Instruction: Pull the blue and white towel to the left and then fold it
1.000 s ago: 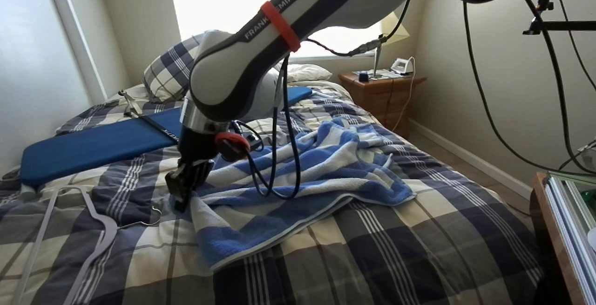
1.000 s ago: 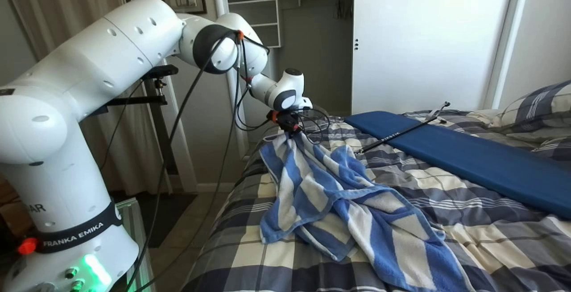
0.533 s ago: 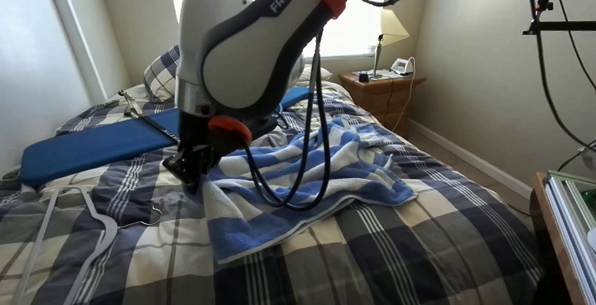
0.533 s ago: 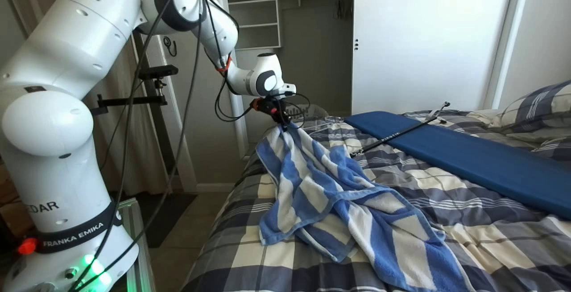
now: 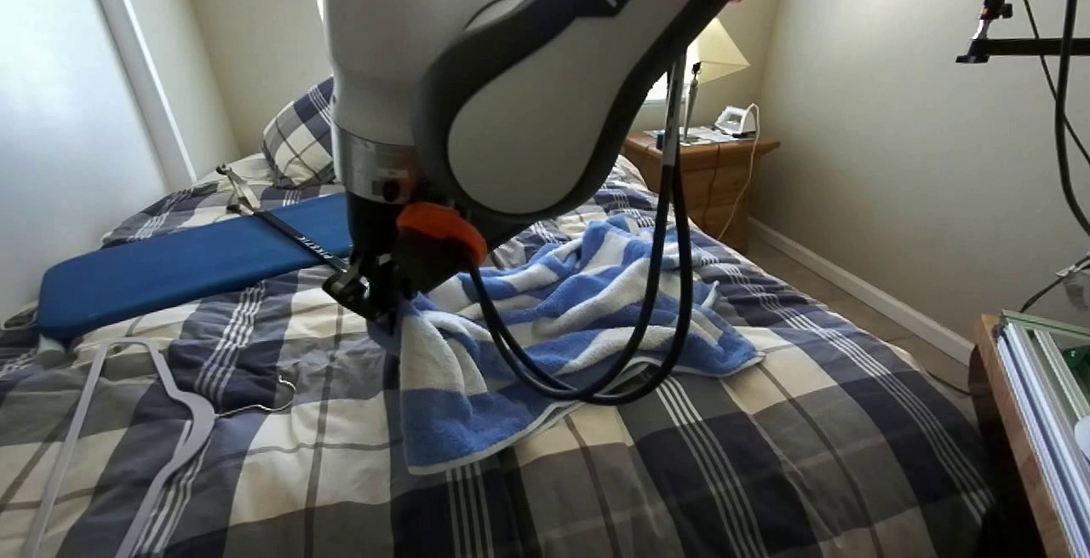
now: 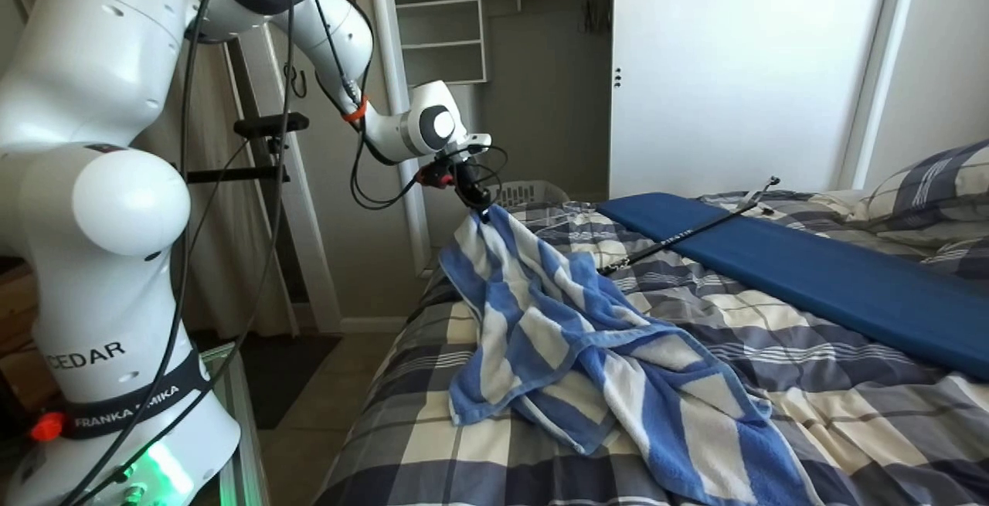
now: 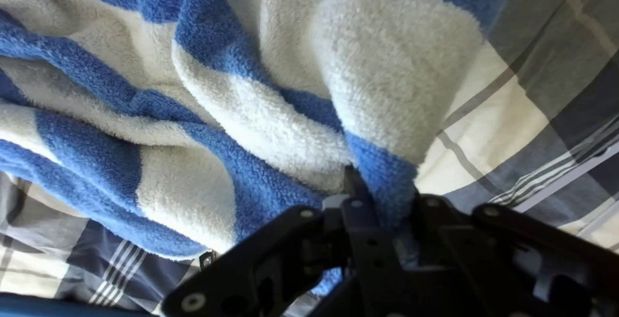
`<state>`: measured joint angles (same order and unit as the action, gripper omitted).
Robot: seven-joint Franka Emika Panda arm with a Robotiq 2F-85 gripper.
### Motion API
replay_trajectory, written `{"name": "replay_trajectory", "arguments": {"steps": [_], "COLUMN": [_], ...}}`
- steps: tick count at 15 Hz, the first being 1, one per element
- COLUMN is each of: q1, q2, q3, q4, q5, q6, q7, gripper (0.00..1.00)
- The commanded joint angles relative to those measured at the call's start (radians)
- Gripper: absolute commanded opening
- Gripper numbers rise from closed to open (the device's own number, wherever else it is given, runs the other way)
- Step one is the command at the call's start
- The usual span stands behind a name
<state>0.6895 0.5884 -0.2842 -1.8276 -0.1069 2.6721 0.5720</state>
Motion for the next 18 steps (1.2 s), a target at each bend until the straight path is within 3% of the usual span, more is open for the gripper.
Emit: {"name": "replay_trajectory", "arguments": {"steps": [1,2,3,6,10,12,13,15,18], "q1": [-0.038,-0.038,-0.044,-0.087,-0.099,-0.073,0.017,0.08,0.126], "q2": [-0.006,-0.006,-0.022,-0.134,-0.292,-0.376,-0.402,-0.465,-0.552], "q3": [0.037,0.036,0.042,0.075,0.061,0.018,-0.088,-0.193,-0.275], "q4": [0.0,-0.001,-0.01,-0.109,-0.261,-0.34,-0.37,-0.427,-0.473], "q5": [-0.044,-0.045,-0.042,-0.029,-0.093,-0.204,-0.258,-0.391,-0.601], "q6": [-0.003,-0.003,-0.006,0.021,0.032,-0.026,-0.053,-0.095,-0.236], "q7": [0.028,0.028,0.015,-0.01,0.058,0.195,0.278,0.411,0.617], "gripper": [0.16,0.16,0.04,0.04,0.04,0.04,0.04,0.04,0.04]}}
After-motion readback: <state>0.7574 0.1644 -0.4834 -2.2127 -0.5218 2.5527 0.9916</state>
